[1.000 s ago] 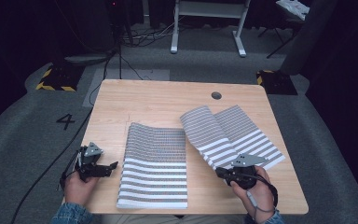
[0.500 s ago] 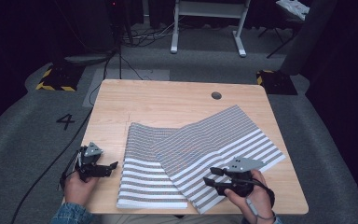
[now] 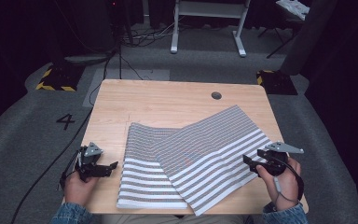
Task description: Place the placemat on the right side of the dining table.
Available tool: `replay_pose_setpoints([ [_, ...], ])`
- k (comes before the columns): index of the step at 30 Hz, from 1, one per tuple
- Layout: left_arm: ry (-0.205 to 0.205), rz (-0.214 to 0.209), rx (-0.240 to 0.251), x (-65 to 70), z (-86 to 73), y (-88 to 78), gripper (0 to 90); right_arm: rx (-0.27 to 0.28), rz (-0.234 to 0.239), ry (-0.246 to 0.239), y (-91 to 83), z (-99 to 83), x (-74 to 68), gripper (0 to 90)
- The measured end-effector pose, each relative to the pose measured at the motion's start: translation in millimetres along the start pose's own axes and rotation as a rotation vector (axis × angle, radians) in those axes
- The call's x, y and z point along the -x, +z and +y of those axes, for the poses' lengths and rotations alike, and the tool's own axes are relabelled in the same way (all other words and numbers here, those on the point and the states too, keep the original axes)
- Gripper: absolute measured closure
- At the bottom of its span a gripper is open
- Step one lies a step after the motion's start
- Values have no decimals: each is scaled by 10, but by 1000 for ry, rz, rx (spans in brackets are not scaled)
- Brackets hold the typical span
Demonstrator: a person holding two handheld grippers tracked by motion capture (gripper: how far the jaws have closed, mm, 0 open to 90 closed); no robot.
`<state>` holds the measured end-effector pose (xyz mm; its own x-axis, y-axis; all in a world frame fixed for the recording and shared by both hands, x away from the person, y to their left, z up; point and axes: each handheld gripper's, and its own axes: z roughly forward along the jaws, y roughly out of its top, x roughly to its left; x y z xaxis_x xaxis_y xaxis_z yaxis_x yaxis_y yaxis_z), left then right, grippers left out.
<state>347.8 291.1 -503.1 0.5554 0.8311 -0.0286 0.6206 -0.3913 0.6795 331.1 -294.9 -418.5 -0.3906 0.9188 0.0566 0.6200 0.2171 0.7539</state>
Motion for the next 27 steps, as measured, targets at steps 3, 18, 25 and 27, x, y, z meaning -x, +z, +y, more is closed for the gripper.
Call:
replay_pose_setpoints([
  [3,0,0,0,0,0,0,143,-49,-57,37,82,-106,142,282],
  [18,-1,2,3,2,-3,0,143,-174,-225,152,402,-544,474,158],
  [25,-1,2,3,2,-3,1,143,-186,-224,162,427,-530,472,175],
  [27,-1,0,2,2,-3,0,143,-194,-204,150,422,-487,445,311],
])
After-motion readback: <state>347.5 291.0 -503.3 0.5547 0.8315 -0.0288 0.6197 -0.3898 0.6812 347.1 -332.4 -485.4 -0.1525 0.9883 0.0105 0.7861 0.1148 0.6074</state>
